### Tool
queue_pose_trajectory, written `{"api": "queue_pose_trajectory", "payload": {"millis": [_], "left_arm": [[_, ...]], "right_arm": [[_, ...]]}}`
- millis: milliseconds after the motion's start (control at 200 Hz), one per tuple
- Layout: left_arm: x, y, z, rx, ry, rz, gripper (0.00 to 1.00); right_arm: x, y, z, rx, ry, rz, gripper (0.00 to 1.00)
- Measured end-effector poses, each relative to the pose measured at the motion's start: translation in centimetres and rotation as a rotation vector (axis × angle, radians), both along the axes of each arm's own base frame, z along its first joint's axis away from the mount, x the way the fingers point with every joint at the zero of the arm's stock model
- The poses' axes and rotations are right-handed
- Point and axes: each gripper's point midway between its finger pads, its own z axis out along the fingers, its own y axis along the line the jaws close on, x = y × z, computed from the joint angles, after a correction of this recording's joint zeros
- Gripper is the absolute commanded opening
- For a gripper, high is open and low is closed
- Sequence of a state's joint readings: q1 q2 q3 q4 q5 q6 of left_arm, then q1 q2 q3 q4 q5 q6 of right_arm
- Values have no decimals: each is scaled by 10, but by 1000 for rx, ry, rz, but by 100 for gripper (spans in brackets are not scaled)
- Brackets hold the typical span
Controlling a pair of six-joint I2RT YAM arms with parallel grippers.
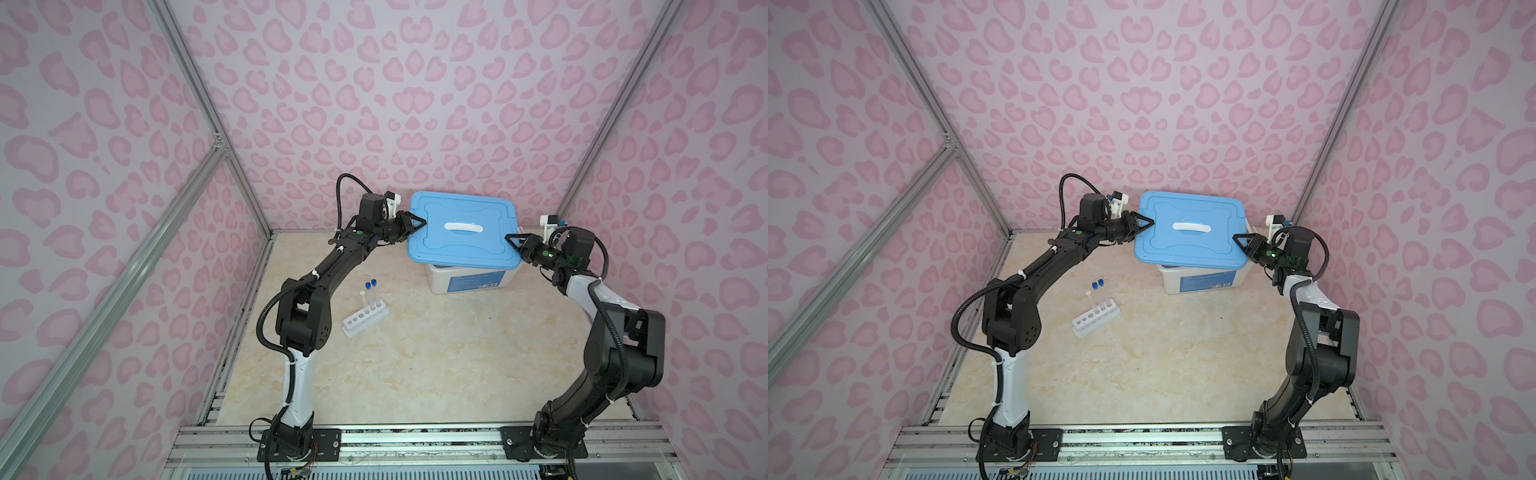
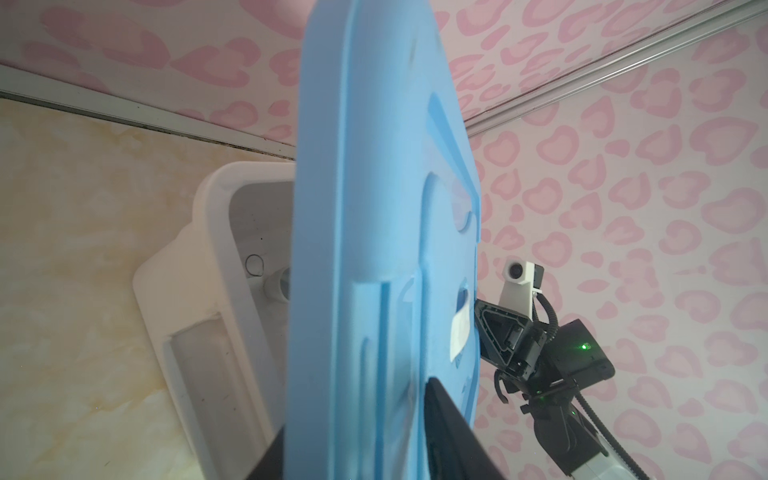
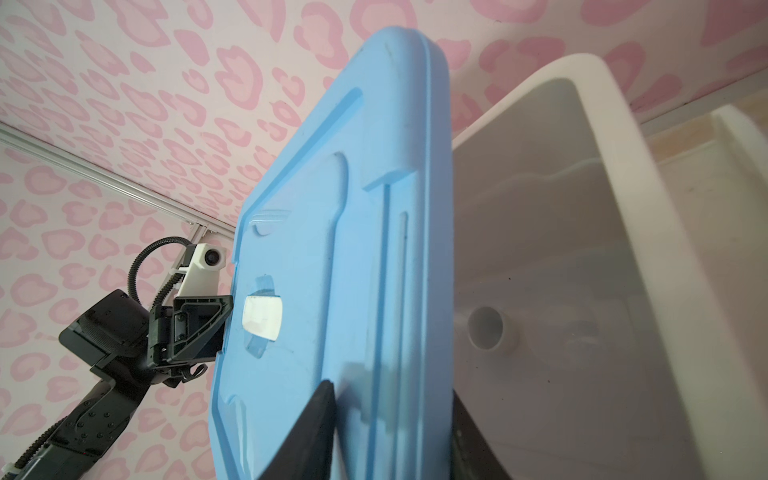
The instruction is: Organize the chemistry lab equipment
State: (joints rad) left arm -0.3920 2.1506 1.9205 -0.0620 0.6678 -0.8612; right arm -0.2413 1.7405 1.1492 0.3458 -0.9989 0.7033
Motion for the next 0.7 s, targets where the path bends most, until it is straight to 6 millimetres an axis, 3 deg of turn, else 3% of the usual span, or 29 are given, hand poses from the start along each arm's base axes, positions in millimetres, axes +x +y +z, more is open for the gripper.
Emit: {"api": "queue_pose_trajectory", "payload": {"millis": [195,410,700], "left_arm": [[0,2,-10,50,11,25,45],[1,-2,-2,78,-18,30,45],[-2,-8,-19,110,18,17,45]], "right_arm": [[4,-8,-4,3,11,-17,37],[8,-12,3,0,0,-23,37],[12,-18,3,-7,17,-30,37]]}}
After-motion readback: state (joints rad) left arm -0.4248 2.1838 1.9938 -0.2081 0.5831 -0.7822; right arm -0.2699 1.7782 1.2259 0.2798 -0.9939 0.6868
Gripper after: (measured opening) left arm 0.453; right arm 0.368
